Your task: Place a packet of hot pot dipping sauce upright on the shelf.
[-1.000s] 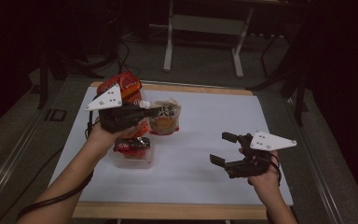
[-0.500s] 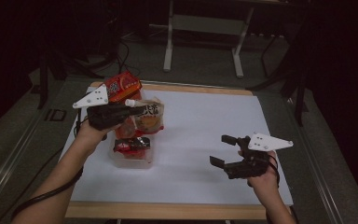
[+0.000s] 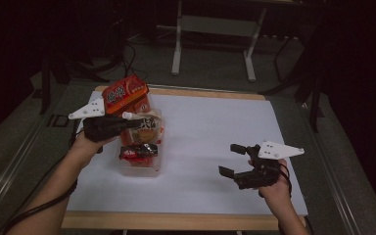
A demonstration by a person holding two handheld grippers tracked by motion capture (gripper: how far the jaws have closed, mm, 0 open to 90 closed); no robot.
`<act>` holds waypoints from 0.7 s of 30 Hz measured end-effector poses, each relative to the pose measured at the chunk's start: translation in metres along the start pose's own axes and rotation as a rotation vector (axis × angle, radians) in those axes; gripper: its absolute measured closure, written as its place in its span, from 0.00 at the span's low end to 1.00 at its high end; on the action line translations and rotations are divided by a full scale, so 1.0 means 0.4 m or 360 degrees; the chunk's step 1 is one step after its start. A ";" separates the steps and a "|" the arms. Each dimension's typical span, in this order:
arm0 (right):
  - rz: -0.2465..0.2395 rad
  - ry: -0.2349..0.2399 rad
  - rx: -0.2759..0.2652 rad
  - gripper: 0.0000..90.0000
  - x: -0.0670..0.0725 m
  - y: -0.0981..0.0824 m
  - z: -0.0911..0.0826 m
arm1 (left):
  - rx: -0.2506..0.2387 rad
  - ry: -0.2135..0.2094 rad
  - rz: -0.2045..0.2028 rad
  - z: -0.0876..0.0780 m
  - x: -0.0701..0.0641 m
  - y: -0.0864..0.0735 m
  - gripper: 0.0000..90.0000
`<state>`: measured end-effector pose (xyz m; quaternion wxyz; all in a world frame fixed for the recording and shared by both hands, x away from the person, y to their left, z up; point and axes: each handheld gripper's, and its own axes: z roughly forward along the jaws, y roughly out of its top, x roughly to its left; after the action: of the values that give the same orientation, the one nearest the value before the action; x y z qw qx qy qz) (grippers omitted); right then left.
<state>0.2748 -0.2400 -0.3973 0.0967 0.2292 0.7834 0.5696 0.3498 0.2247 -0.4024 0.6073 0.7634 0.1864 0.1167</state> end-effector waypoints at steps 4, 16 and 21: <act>0.0014 0.0006 -0.0012 0.16 0.000 0.002 -0.001 | 0.0031 -0.0039 0.0005 -0.002 -0.004 -0.011 0.99; 0.0046 0.0009 -0.0041 0.16 -0.009 0.000 -0.008 | 0.0122 -0.0100 -0.0025 0.010 -0.009 -0.039 0.99; 0.0043 0.0009 -0.0036 0.16 -0.010 -0.001 -0.007 | 0.0105 -0.0106 -0.0041 0.010 -0.009 -0.045 0.99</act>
<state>0.2769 -0.2443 -0.3971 0.0893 0.2369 0.7741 0.5803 0.3456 0.2232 -0.4206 0.5891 0.7841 0.1795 0.0771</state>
